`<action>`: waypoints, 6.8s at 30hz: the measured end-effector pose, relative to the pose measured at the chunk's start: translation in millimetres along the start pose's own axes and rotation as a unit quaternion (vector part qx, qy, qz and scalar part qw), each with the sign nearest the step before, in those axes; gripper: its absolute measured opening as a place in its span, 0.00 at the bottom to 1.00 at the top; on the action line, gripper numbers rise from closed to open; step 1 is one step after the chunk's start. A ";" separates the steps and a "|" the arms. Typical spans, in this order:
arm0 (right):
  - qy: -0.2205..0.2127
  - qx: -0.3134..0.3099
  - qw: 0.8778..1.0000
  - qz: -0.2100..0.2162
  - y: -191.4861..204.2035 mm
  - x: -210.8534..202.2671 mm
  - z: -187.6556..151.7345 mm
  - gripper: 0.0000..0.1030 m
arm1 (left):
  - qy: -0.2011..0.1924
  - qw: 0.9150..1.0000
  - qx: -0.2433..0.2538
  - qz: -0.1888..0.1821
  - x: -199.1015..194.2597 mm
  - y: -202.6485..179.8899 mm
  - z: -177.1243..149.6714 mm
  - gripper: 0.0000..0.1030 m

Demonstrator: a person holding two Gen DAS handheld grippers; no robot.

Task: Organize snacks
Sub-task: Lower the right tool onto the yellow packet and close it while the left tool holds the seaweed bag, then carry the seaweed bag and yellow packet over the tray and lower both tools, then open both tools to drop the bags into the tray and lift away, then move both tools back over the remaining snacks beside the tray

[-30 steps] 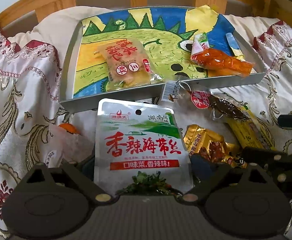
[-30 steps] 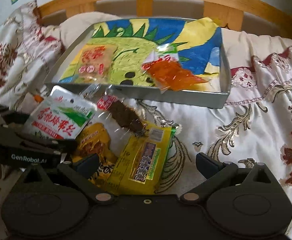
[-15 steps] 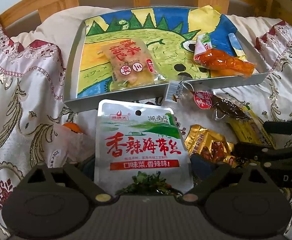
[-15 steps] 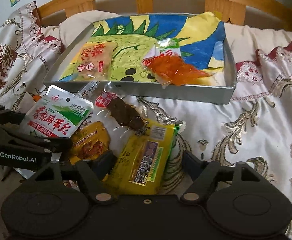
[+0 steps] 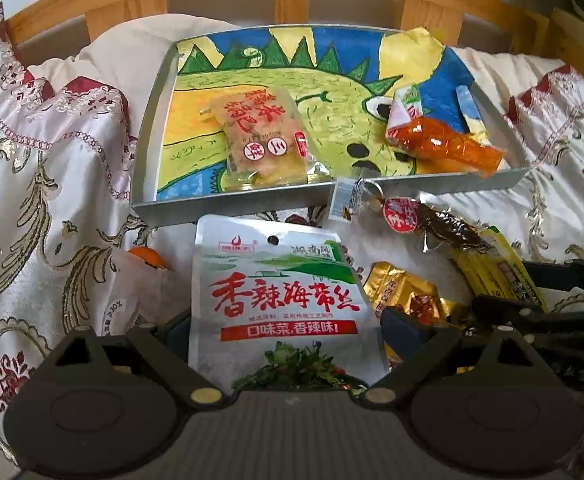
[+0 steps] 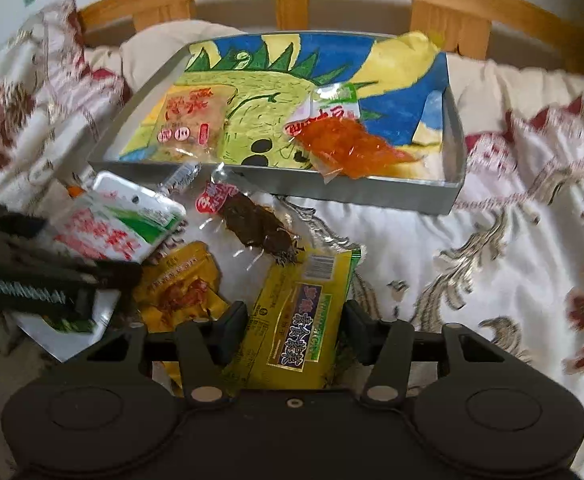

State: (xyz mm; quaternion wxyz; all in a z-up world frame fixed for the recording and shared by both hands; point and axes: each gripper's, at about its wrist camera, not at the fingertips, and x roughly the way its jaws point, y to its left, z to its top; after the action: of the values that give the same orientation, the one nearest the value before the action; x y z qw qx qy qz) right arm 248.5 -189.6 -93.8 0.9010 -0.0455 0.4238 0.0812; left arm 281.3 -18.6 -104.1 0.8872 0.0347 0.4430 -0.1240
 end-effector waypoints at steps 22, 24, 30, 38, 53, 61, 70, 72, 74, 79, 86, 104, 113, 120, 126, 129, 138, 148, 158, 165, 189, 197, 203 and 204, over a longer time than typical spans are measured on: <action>0.013 -0.021 0.999 -0.028 -2.7 0.8 -4.1 0.51 | 0.021 0.998 0.056 0.006 8.1 -12.9 -8.2 0.93; 0.009 -0.033 0.999 -0.034 0.2 -1.6 -4.3 0.50 | 0.020 0.999 0.045 0.001 5.4 -10.3 -7.0 0.93; -0.020 -0.102 0.992 -0.069 15.7 -13.1 -6.9 0.48 | 0.007 1.000 0.008 -0.021 -11.2 -3.9 -1.8 0.93; -0.049 -0.148 0.984 -0.088 28.7 -27.9 -10.8 0.46 | -0.003 0.999 -0.017 -0.051 -27.4 -3.9 -0.6 0.93; -0.081 -0.184 0.972 -0.122 36.7 -37.4 -11.1 0.44 | -0.030 0.997 -0.040 -0.064 -45.1 -2.8 -3.1 0.93; -0.108 -0.201 0.964 -0.134 41.5 -44.6 -10.7 0.44 | -0.078 0.994 -0.061 -0.045 -56.7 2.3 1.8 0.93; -0.177 -0.242 0.939 -0.166 49.1 -56.2 -5.3 0.44 | -0.140 0.987 -0.073 -0.018 -55.0 5.5 14.2 0.93; -0.193 -0.263 0.929 -0.175 50.7 -55.3 -1.8 0.44 | -0.152 0.986 -0.072 -0.015 -50.3 6.0 20.3 0.93; -0.206 -0.281 0.920 -0.179 50.3 -53.0 5.5 0.44 | -0.163 0.984 -0.069 -0.008 -44.7 5.9 28.9 0.93; -0.216 -0.299 0.911 -0.184 40.2 -40.1 29.7 0.44 | -0.181 0.980 -0.078 -0.011 -26.4 2.1 57.3 0.93; -0.224 -0.305 0.906 -0.190 25.6 -14.7 60.7 0.44 | -0.208 0.974 -0.089 -0.028 5.6 -3.7 93.2 0.93; -0.202 -0.268 0.918 -0.211 -6.8 44.7 78.0 0.44 | -0.221 0.973 -0.042 -0.055 66.9 -24.5 114.3 0.93; -0.180 -0.285 0.915 -0.222 -2.5 65.8 73.0 0.44 | -0.161 0.986 -0.020 -0.040 89.8 -24.5 119.2 0.93; -0.182 -0.291 0.910 -0.232 -1.3 66.6 72.6 0.50 | -0.152 0.987 -0.026 -0.044 92.5 -22.8 119.3 0.93; -0.199 -0.308 0.896 -0.253 1.3 61.9 71.7 0.70 | -0.139 0.988 -0.047 -0.050 89.8 -21.1 122.4 0.97; -0.208 -0.315 0.890 -0.254 3.9 54.6 72.1 0.85 | -0.134 0.987 -0.063 -0.056 84.7 -19.5 124.0 0.98; -0.243 -0.273 0.894 -0.259 0.4 18.5 76.3 0.94 | -0.136 0.986 -0.080 -0.050 55.0 -17.2 125.2 0.99; -0.289 -0.177 0.912 -0.233 -10.2 -44.1 68.7 0.99 | -0.178 0.982 -0.061 -0.033 -12.5 -28.7 118.9 0.99; -0.330 -0.098 0.920 -0.188 -12.6 -108.7 45.4 0.99 | -0.247 0.967 -0.055 0.038 -87.0 -37.8 85.7 0.99; -0.334 -0.037 0.927 -0.166 -22.4 -145.2 22.7 0.99 | -0.276 0.959 -0.040 0.048 -128.3 -48.3 47.6 0.99; -0.302 0.029 0.949 -0.090 5.8 -197.3 -54.9 0.99 | -0.263 0.959 -0.064 0.085 -190.1 -29.3 -71.7 0.99; -0.282 0.049 0.955 -0.071 14.0 -202.0 -63.2 0.99 | -0.246 0.960 -0.094 0.090 -198.6 -19.6 -90.8 1.00; -0.265 0.035 0.961 -0.066 25.7 -200.0 -69.7 0.99 | -0.229 0.963 -0.109 0.094 -200.1 -15.0 -101.2 0.99; -0.261 0.033 0.963 -0.064 27.0 -199.4 -70.1 0.99 | -0.226 0.963 -0.110 0.095 -199.9 -14.6 -102.4 0.99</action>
State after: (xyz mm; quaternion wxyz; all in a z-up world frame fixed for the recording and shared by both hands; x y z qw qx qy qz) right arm 65.4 -195.1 14.9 0.9847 -0.0195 0.1724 0.0182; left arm 82.7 22.7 -6.4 0.9702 -0.0495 0.2369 0.0059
